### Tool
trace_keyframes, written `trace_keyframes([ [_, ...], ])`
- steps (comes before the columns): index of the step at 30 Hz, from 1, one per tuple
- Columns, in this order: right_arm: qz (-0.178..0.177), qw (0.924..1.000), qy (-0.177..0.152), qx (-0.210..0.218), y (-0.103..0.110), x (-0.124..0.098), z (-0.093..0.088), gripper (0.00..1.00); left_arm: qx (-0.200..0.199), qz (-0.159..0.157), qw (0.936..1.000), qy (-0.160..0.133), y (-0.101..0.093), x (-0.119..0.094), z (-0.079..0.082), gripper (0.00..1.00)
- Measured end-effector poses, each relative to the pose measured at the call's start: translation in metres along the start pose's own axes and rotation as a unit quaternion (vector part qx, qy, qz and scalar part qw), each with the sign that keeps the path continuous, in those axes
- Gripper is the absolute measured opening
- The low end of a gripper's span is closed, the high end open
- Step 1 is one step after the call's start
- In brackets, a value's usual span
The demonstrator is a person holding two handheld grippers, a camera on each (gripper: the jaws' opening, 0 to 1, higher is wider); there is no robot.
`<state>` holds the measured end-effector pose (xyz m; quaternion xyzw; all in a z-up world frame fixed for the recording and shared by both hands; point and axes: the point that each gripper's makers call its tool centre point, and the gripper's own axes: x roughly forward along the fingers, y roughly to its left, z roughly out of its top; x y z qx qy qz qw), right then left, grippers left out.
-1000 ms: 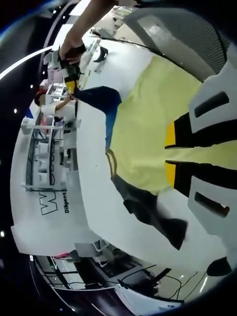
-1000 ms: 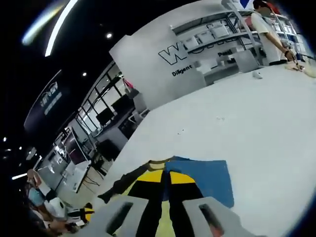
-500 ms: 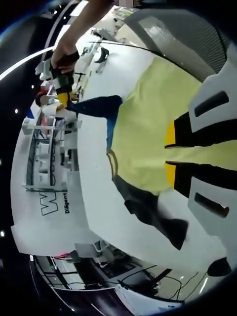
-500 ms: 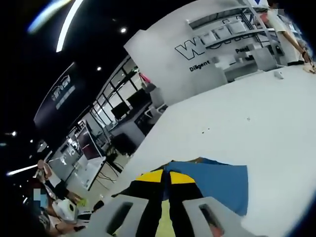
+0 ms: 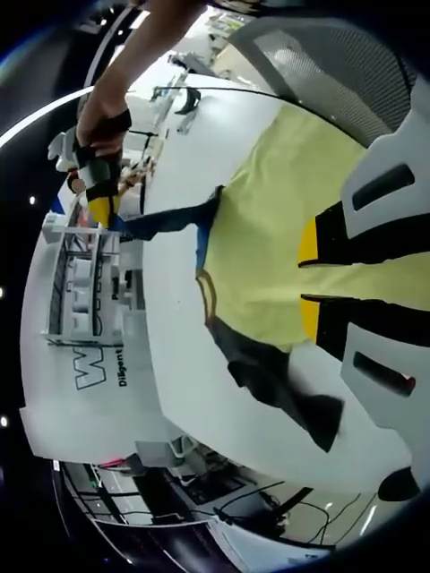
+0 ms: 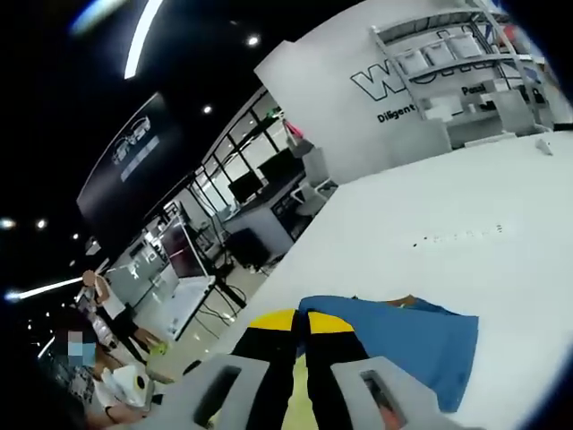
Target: Fold the garment on the visible template until the final outline fits inside the template.
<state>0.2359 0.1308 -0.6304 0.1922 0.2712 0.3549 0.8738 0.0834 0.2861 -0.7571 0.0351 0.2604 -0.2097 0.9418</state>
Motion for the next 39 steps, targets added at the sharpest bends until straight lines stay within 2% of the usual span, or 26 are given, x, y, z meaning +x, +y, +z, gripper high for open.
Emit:
trace_keyframes([
  [4,0.014,0.9998,0.015,-0.005,0.010,0.010,-0.005,0.00,-0.002,-0.002,1.0000,-0.001,0.000,0.002,0.001,0.10],
  [11,0.025,0.9994,0.025,-0.005,0.018,0.018,-0.009,0.00,0.003,0.000,1.0000,-0.007,0.002,0.008,0.008,0.19],
  [14,0.034,0.9987,0.038,-0.007,0.027,0.026,-0.016,0.00,0.010,-0.003,0.9992,-0.038,0.002,0.021,0.033,0.23],
  [17,0.039,0.9983,0.043,-0.009,0.032,0.029,-0.019,0.00,0.015,-0.006,0.9985,-0.052,0.000,0.027,0.044,0.30],
  [19,0.044,0.9978,0.049,-0.008,0.035,0.032,-0.023,0.00,0.031,-0.010,0.9962,-0.081,-0.005,0.040,0.065,0.33],
  [22,0.047,0.9974,0.054,-0.008,0.038,0.036,-0.026,0.00,0.041,-0.013,0.9944,-0.096,-0.008,0.045,0.077,0.33],
  [23,0.049,0.9971,0.058,-0.008,0.040,0.038,-0.029,0.00,0.067,-0.017,0.9913,-0.112,-0.013,0.055,0.092,0.33],
  [27,0.053,0.9963,0.067,-0.008,0.042,0.042,-0.036,0.00,0.061,-0.023,0.9904,-0.122,-0.014,0.070,0.105,0.32],
  [31,0.057,0.9955,0.076,-0.005,0.044,0.047,-0.042,0.00,0.063,-0.028,0.9895,-0.127,-0.015,0.083,0.114,0.27],
  [37,0.059,0.9947,0.084,-0.003,0.045,0.052,-0.047,0.00,0.062,-0.036,0.9891,-0.129,-0.017,0.090,0.117,0.02],
  [39,0.060,0.9945,0.086,-0.003,0.044,0.053,-0.048,0.00,0.066,-0.038,0.9891,-0.126,-0.018,0.091,0.115,0.00],
])
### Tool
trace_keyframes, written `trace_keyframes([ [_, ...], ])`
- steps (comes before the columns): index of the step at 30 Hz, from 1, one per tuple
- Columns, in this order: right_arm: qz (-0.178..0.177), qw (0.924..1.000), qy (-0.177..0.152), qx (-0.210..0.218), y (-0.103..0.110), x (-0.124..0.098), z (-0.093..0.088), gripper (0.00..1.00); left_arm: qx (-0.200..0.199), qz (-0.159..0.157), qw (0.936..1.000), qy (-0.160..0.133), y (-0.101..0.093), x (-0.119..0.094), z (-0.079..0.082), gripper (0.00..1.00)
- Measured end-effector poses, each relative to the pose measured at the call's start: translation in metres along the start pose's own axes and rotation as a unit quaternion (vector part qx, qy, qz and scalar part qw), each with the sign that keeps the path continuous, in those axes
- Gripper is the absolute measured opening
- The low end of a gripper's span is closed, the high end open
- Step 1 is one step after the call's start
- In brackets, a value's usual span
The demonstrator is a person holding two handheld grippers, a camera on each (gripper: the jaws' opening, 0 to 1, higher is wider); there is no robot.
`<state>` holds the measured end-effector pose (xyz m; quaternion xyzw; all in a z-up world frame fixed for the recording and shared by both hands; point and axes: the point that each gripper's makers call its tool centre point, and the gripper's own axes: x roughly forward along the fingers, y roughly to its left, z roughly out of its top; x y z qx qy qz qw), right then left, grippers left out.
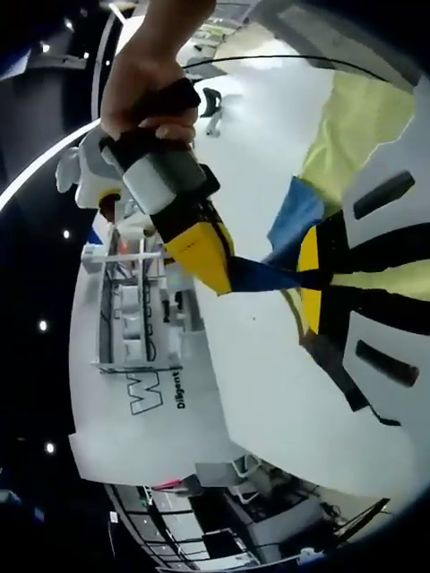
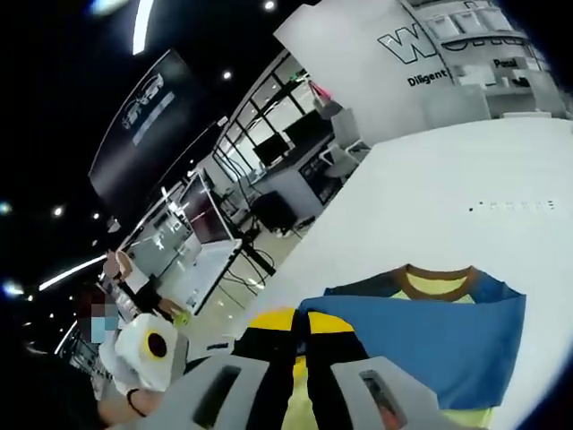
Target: Fold the garment on the visible template until the final outline fits inside the template.
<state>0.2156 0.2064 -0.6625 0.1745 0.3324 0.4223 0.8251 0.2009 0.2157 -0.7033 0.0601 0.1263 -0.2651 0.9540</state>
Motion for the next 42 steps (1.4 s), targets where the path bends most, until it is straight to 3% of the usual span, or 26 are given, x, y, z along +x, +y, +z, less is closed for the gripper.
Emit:
trace_keyframes([
  [6,0.008,0.9999,0.011,0.004,0.000,0.014,-0.006,0.00,-0.014,0.013,0.9997,0.014,0.015,-0.009,-0.009,0.00],
  [11,0.016,0.9996,0.016,0.016,0.002,0.030,-0.011,0.00,-0.077,0.029,0.9958,0.040,0.030,-0.016,-0.022,0.00],
  [18,0.012,0.9992,0.038,0.008,-0.003,0.057,-0.025,0.00,-0.126,0.038,0.9888,0.070,0.042,-0.018,-0.043,0.00],
  [21,0.009,0.9989,0.045,0.009,-0.007,0.063,-0.029,0.00,-0.128,0.039,0.9882,0.076,0.044,-0.017,-0.048,0.00],
  [22,-0.001,0.9979,0.065,0.003,-0.016,0.073,-0.039,0.00,-0.131,0.041,0.9864,0.091,0.046,-0.015,-0.060,0.00],
  [23,-0.002,0.9976,0.070,0.002,-0.023,0.080,-0.038,0.00,-0.137,0.042,0.9846,0.100,0.047,-0.013,-0.066,0.00],
  [30,-0.019,0.9944,0.104,-0.006,-0.040,0.098,-0.062,0.00,-0.165,0.053,0.9759,0.133,0.053,-0.005,-0.098,0.00],
  [42,-0.025,0.9895,0.142,-0.014,-0.049,0.130,-0.083,0.00,-0.189,0.077,0.9623,0.180,0.062,-0.007,-0.132,0.00],
])
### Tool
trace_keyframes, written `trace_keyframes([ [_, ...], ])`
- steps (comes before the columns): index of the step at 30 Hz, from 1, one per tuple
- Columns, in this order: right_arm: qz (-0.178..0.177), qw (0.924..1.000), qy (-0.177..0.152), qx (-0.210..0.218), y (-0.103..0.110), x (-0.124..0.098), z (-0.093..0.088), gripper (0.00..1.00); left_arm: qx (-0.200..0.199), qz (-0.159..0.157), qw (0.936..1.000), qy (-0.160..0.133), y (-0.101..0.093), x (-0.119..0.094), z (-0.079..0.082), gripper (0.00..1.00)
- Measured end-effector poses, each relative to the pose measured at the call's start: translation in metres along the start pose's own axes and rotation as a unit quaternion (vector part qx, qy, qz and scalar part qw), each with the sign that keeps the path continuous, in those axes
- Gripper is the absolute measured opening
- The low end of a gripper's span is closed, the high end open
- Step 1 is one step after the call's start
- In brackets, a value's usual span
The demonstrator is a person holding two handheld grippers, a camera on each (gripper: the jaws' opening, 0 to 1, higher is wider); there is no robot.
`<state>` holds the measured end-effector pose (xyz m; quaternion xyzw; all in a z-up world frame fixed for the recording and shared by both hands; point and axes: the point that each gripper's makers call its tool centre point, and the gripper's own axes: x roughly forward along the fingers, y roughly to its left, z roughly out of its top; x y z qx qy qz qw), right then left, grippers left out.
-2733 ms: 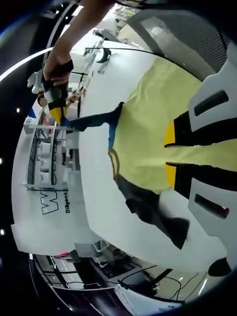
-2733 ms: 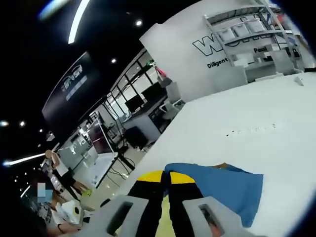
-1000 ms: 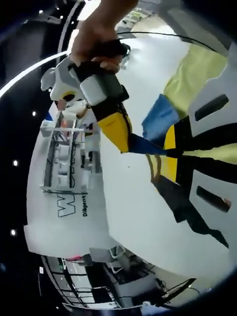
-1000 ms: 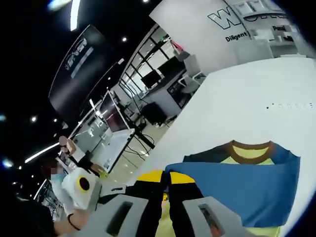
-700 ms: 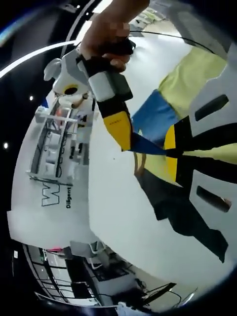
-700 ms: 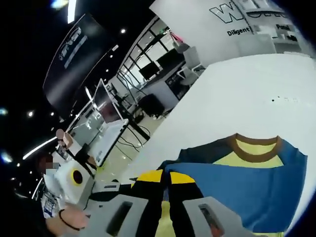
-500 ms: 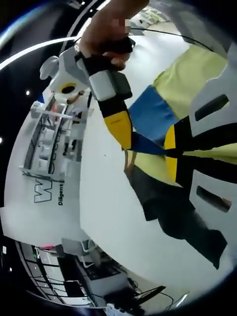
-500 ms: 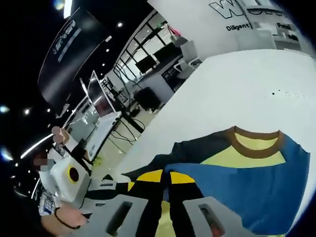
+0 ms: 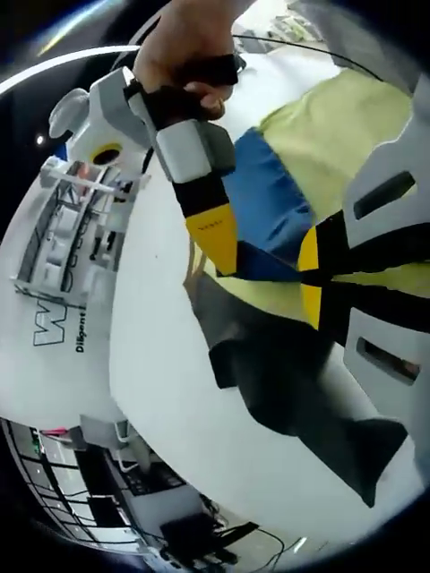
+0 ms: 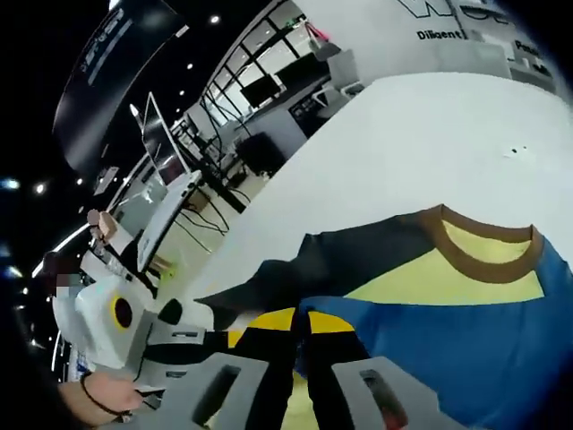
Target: Fold the garment on the visible template until the final outline fits inside the template.
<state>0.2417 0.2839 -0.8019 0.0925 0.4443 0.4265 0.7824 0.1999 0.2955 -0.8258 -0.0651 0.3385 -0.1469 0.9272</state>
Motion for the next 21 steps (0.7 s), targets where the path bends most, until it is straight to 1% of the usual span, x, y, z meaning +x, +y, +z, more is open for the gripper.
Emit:
trace_keyframes([
  [2,-0.001,1.0000,0.002,0.001,0.000,0.002,-0.001,0.00,-0.005,0.001,1.0000,0.004,0.001,0.001,-0.002,0.00],
  [3,0.004,1.0000,0.004,0.001,0.001,0.003,-0.002,0.00,-0.008,0.001,0.9999,0.008,0.001,0.001,-0.004,0.00],
  [4,0.015,0.9999,-0.002,-0.002,0.005,0.003,0.000,0.00,-0.009,0.001,0.9999,0.009,0.001,0.001,-0.005,0.00],
  [9,0.006,1.0000,-0.004,-0.003,0.000,0.003,-0.002,0.00,-0.012,0.002,0.9998,0.014,0.003,0.003,-0.007,0.00],
  [11,0.009,0.9998,-0.015,0.001,-0.002,0.001,0.000,0.00,-0.011,0.003,0.9998,0.019,0.004,0.005,-0.010,0.00],
  [12,0.008,0.9995,-0.031,0.003,-0.004,-0.001,0.005,0.00,-0.014,0.003,0.9996,0.026,0.005,0.005,-0.014,0.00],
  [13,0.008,0.9993,-0.035,-0.002,-0.004,-0.004,0.007,0.02,-0.016,0.003,0.9993,0.034,0.005,0.006,-0.017,0.00],
  [14,0.006,0.9983,-0.051,-0.026,-0.007,-0.008,0.015,0.04,-0.018,0.002,0.9991,0.038,0.005,0.006,-0.019,0.00],
  [15,0.001,0.9977,-0.057,-0.037,-0.010,-0.011,0.018,0.05,-0.021,0.004,0.9990,0.039,0.008,0.007,-0.020,0.00],
  [17,-0.018,0.9975,-0.054,-0.041,-0.019,-0.019,0.018,0.07,-0.025,0.002,0.9991,0.036,0.009,0.007,-0.020,0.00],
  [21,-0.041,0.9963,-0.069,-0.033,-0.036,-0.032,0.023,0.09,-0.027,0.005,0.9990,0.034,0.009,0.007,-0.021,0.00],
])
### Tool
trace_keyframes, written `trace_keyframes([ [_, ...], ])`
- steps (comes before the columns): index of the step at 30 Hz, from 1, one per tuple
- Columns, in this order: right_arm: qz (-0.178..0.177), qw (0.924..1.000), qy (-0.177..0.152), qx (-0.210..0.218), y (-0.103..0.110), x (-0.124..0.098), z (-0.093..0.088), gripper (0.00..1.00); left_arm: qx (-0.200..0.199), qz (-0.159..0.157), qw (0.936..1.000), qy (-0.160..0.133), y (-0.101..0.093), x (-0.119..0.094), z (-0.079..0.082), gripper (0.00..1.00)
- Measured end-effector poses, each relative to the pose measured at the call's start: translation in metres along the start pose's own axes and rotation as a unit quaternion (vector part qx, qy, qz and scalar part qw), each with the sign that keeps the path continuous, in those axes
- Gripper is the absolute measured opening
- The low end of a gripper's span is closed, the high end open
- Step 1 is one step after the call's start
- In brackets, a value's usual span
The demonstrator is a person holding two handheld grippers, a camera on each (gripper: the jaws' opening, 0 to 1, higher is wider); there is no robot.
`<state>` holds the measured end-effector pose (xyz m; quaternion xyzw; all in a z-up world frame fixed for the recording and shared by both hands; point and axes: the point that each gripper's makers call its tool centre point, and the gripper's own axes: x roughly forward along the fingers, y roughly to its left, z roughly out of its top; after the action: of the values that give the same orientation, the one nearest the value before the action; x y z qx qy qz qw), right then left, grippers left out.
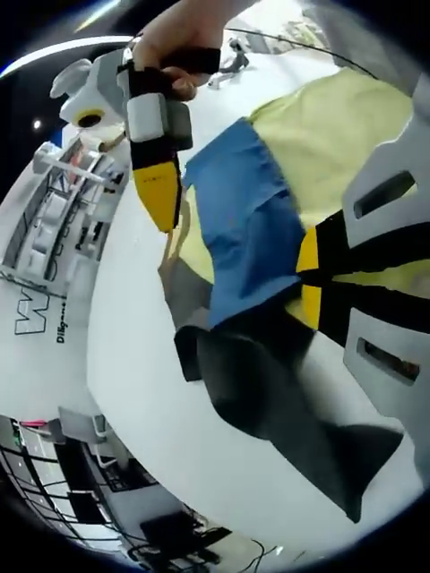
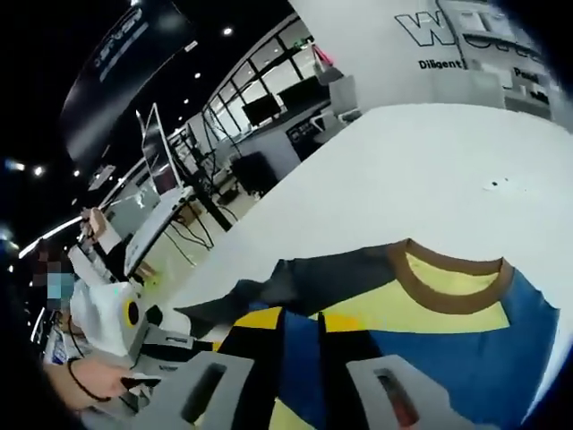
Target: Fold the garment on the visible template until the final outline fits inside the template.
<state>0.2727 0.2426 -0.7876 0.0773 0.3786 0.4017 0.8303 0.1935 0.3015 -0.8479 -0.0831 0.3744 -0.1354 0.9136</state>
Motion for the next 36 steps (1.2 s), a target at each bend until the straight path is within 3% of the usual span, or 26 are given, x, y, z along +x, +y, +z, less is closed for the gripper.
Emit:
trace_keyframes([
  [3,-0.010,0.9999,-0.007,0.005,-0.009,-0.007,0.002,0.10,0.011,0.024,0.9996,0.004,0.007,-0.002,0.000,0.01],
  [4,-0.017,0.9998,-0.010,0.006,-0.015,-0.012,0.003,0.10,0.061,0.041,0.9972,0.011,0.010,-0.005,0.000,0.01],
  [6,-0.026,0.9996,-0.013,0.003,-0.021,-0.017,0.005,0.11,0.082,0.047,0.9955,0.010,0.009,-0.006,0.002,0.01],
  [10,-0.042,0.9989,-0.020,-0.003,-0.032,-0.028,0.009,0.12,0.071,0.050,0.9962,0.005,0.012,-0.004,0.004,0.01],
  [17,-0.078,0.9967,-0.021,-0.007,-0.063,-0.050,0.006,0.15,0.088,0.062,0.9942,0.007,0.014,-0.007,0.004,0.03],
  [23,-0.131,0.9905,-0.038,0.015,-0.094,-0.071,0.006,0.28,0.120,0.086,0.9890,-0.010,0.019,-0.024,0.012,0.18],
  [30,-0.160,0.9861,-0.033,0.029,-0.119,-0.086,-0.004,0.30,0.152,0.033,0.9869,-0.041,-0.013,-0.035,0.022,0.14],
  [33,-0.174,0.9836,-0.031,0.038,-0.128,-0.094,-0.007,0.31,0.157,-0.004,0.9864,-0.048,-0.030,-0.033,0.021,0.14],
  [36,-0.199,0.9797,-0.010,0.017,-0.135,-0.101,-0.013,0.31,0.157,-0.010,0.9864,-0.049,-0.034,-0.032,0.020,0.14],
])
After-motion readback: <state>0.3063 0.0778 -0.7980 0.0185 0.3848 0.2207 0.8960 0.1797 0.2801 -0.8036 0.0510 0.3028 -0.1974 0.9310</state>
